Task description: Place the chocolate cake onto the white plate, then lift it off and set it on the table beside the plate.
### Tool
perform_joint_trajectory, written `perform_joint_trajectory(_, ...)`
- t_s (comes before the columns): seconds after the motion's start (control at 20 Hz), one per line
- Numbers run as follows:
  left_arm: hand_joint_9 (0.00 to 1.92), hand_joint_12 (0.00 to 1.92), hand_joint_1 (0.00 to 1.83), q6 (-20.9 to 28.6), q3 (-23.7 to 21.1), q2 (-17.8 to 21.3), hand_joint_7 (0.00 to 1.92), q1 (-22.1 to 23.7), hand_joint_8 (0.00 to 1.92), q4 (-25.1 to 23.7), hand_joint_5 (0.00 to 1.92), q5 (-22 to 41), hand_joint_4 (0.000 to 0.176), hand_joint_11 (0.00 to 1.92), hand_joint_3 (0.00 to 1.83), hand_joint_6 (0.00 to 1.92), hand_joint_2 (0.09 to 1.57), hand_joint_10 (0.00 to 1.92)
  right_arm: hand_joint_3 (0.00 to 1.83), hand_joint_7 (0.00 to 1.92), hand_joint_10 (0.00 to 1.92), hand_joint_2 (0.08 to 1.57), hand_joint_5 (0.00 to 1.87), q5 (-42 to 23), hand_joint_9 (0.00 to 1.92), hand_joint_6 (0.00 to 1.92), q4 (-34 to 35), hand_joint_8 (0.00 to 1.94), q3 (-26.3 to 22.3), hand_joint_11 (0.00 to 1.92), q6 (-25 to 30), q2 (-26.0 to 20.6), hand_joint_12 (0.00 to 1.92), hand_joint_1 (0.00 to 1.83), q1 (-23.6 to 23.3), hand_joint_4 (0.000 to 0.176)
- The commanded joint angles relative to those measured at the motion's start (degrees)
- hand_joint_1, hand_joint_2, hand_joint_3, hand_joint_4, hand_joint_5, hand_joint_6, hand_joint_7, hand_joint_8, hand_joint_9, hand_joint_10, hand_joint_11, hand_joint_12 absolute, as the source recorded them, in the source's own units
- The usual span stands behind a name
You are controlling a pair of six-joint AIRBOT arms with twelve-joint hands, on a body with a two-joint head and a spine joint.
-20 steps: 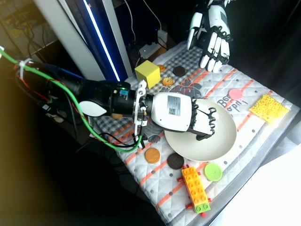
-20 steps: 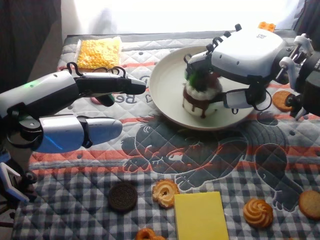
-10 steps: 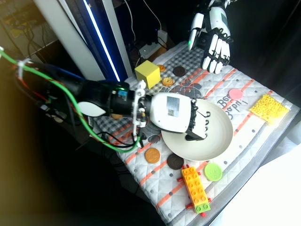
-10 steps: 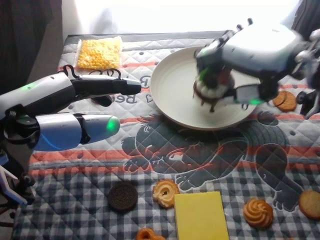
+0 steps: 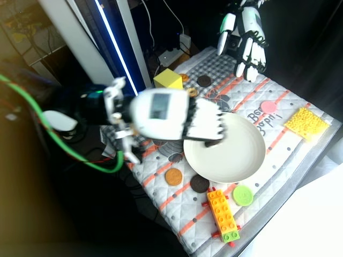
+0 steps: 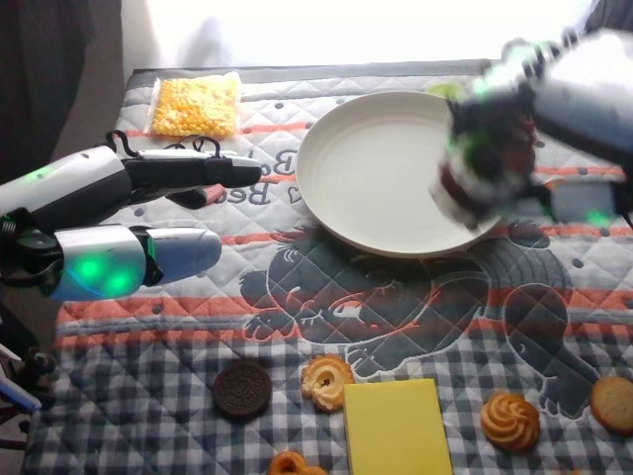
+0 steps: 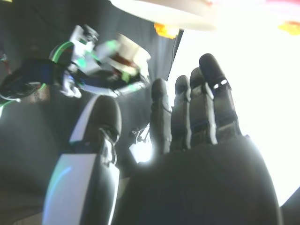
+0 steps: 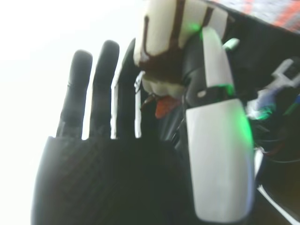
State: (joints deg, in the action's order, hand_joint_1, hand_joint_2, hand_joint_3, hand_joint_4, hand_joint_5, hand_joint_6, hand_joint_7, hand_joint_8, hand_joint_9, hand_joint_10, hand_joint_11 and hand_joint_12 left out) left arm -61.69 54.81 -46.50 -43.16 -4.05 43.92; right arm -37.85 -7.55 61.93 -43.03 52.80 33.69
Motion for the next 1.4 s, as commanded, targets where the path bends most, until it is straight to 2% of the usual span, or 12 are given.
perform_joint_trajectory(0.0, 0.19, 1.03, 0.55, 0.4, -0.2, 0.5, 0.22, 0.3, 0.00, 1.0, 0.36, 7.3, 0.036, 0.00, 0.00, 0.01, 1.34, 0.11, 0.00, 0.67, 1.63, 1.27, 0.73, -8.5, 0.48, 1.42, 0.6, 1.49, -0.7, 0.40, 0.4, -1.6, 1.92, 1.13, 0.2, 0.011)
perform_joint_trajectory(0.1, 0.15, 0.77, 0.57, 0.4, -0.3, 0.7, 0.20, 0.0, 0.00, 1.3, 0.36, 7.5, 0.022, 0.00, 0.00, 0.01, 1.33, 0.09, 0.00, 0.70, 1.91, 1.26, 0.76, -8.7, 0.70, 1.16, 0.0, 1.70, -2.8, 0.77, 0.4, -4.2, 1.92, 1.19, 2.8, 0.000)
perform_joint_trajectory(0.2, 0.13, 0.67, 0.57, 0.4, -0.3, 0.8, 0.19, -0.5, 0.00, 1.7, 0.36, 7.7, 0.021, 0.00, 0.00, 0.01, 1.34, 0.06, 0.00, 0.68, 1.92, 1.26, 0.78, -8.6, 0.72, 1.11, -0.2, 1.73, -4.3, 0.77, 0.4, -6.0, 1.92, 1.20, 6.2, 0.000)
perform_joint_trajectory(0.4, 0.12, 0.26, 0.58, 0.4, -0.4, 0.9, 0.17, -0.7, 0.00, 2.0, 0.36, 8.0, 0.006, 0.00, 0.00, 0.02, 1.35, 0.01, 0.00, 0.80, 1.92, 1.22, 0.79, -8.6, 0.98, 1.28, 1.5, 1.93, -4.0, 1.08, 1.4, -5.5, 1.92, 1.13, 10.9, 0.000)
perform_joint_trajectory(0.55, 0.09, 0.21, 0.56, 0.4, -0.4, 0.9, 0.13, -0.7, 0.00, 2.3, 0.33, 8.1, 0.014, 0.00, 0.00, 0.01, 1.36, 0.01, 0.00, 0.70, 1.84, 1.29, 0.64, -7.4, 0.55, 1.31, 1.7, 1.65, -2.3, 0.66, 3.1, -3.3, 1.92, 1.16, 12.3, 0.000)
perform_joint_trajectory(0.6, 0.12, 0.33, 0.54, 0.4, -0.4, 0.9, 0.14, -0.7, 0.00, 2.3, 0.33, 8.1, 0.000, 0.00, 0.00, 0.01, 1.38, 0.01, 0.00, 0.39, 1.52, 1.19, 0.35, -7.1, 0.29, 0.90, 2.1, 1.11, -2.0, 0.26, 3.3, -2.8, 1.92, 1.25, 12.7, 0.000)
perform_joint_trajectory(0.7, 0.15, 0.52, 0.50, 0.4, -0.4, 0.9, 0.18, -0.7, 0.01, 2.3, 0.34, 8.2, 0.000, 0.00, 0.00, 0.01, 1.39, 0.02, 0.00, 0.08, 0.76, 1.11, 0.06, -7.1, 0.01, 0.30, 2.9, 0.32, -2.1, 0.01, 3.3, -2.8, 1.38, 1.10, 13.5, 0.000)
perform_joint_trajectory(0.8, 0.17, 0.82, 0.52, 0.4, -0.4, 0.9, 0.18, -0.9, 0.00, 2.4, 0.35, 8.3, 0.000, 0.00, 0.00, 0.01, 1.39, 0.02, 0.00, 0.00, 0.08, 1.07, 0.00, -7.1, 0.00, 0.02, 3.2, 0.03, -2.5, 0.00, 3.3, -3.6, 0.99, 0.97, 14.0, 0.053)
perform_joint_trajectory(0.95, 0.18, 1.01, 0.57, 0.4, -0.4, 1.0, 0.19, -1.1, 0.00, 2.6, 0.35, 8.6, 0.000, 0.00, 0.00, 0.01, 1.38, 0.03, 0.01, 0.00, 0.00, 1.08, 0.00, -9.7, 0.00, 0.00, 2.9, 0.00, -4.8, 0.00, 3.3, -7.2, 0.00, 0.92, 14.6, 0.141)
perform_joint_trajectory(1.1, 0.20, 1.08, 0.56, 0.4, -0.5, 1.0, 0.21, -1.3, 0.01, 2.8, 0.36, 8.8, 0.000, 0.00, 0.00, 0.01, 1.38, 0.03, 0.01, 0.00, 0.00, 1.08, 0.00, -15.1, 0.00, 0.00, 3.0, 0.00, -7.4, 0.00, 3.3, -10.9, 0.00, 0.89, 16.2, 0.109)
perform_joint_trajectory(1.2, 0.22, 1.10, 0.54, 0.4, -0.5, 1.0, 0.23, -1.3, 0.01, 2.8, 0.34, 9.0, 0.000, 0.00, 0.00, 0.00, 1.38, 0.04, 0.00, 0.00, 0.00, 1.08, 0.00, -18.6, 0.00, 0.00, 3.0, 0.00, -8.9, 0.00, 3.3, -13.0, 0.00, 0.82, 17.2, 0.143)
perform_joint_trajectory(1.35, 0.15, 0.70, 0.55, 0.4, -0.7, 1.2, 0.18, -1.4, 0.00, 2.9, 0.31, 10.0, 0.000, 0.00, 0.00, 0.01, 1.37, 0.01, 0.00, 0.00, 0.00, 1.06, 0.00, -24.5, 0.00, 0.00, 3.7, 0.00, -10.7, 0.01, 3.2, -14.8, 0.00, 0.69, 19.2, 0.073)
